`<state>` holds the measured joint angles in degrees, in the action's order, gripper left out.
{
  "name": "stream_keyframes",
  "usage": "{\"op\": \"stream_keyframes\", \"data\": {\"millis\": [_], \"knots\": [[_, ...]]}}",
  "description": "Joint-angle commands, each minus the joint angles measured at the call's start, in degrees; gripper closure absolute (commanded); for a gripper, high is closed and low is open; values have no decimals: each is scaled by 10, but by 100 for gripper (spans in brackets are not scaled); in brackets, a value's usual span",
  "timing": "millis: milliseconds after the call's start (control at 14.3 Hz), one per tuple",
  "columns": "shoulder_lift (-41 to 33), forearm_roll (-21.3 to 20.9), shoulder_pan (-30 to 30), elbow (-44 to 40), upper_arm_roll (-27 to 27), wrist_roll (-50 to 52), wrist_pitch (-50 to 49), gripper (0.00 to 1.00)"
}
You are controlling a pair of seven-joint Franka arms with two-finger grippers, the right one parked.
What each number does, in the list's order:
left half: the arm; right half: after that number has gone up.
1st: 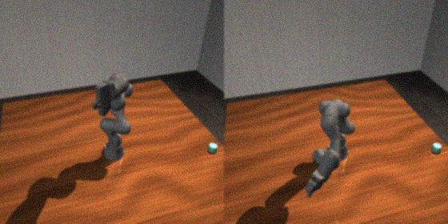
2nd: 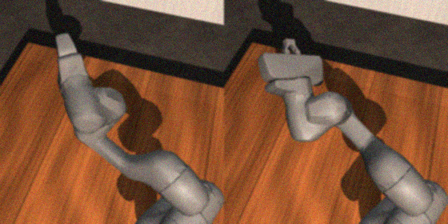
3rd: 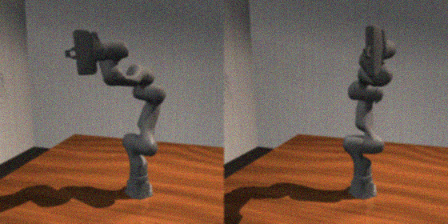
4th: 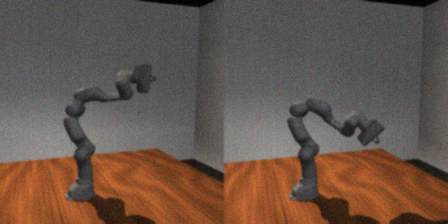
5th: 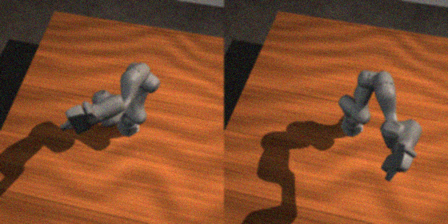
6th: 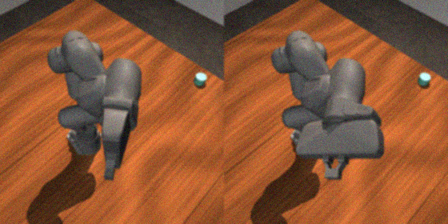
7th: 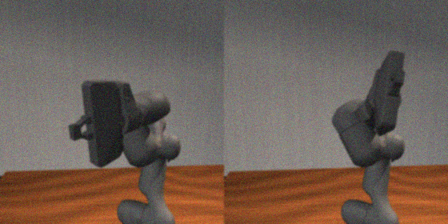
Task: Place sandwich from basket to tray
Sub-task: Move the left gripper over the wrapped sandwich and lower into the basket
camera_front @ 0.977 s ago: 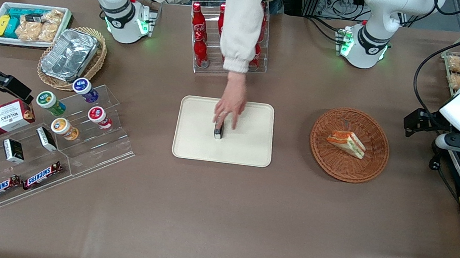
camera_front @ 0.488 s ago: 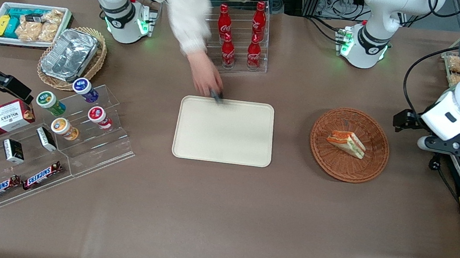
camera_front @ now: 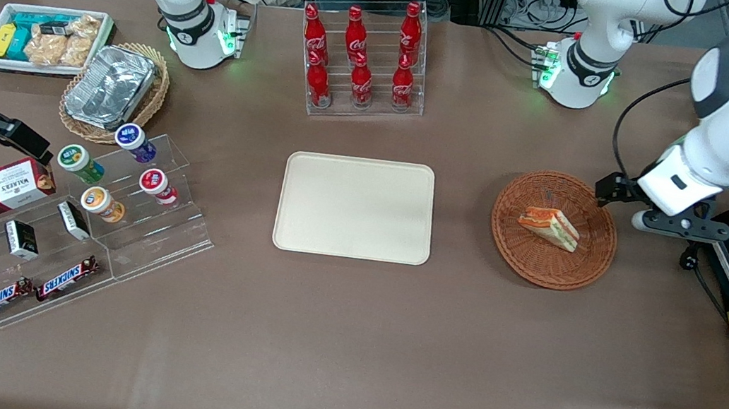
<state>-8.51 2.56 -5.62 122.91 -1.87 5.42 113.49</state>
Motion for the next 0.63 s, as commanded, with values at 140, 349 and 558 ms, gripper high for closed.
{"op": "stream_keyframes", "data": {"millis": [140,349,558], "knots": [[-36,13,0,93,-22,153,67,0],[-20,13,0,120,-30,242,77,1],[6,28,-6,124,-31,342,121,1]]}}
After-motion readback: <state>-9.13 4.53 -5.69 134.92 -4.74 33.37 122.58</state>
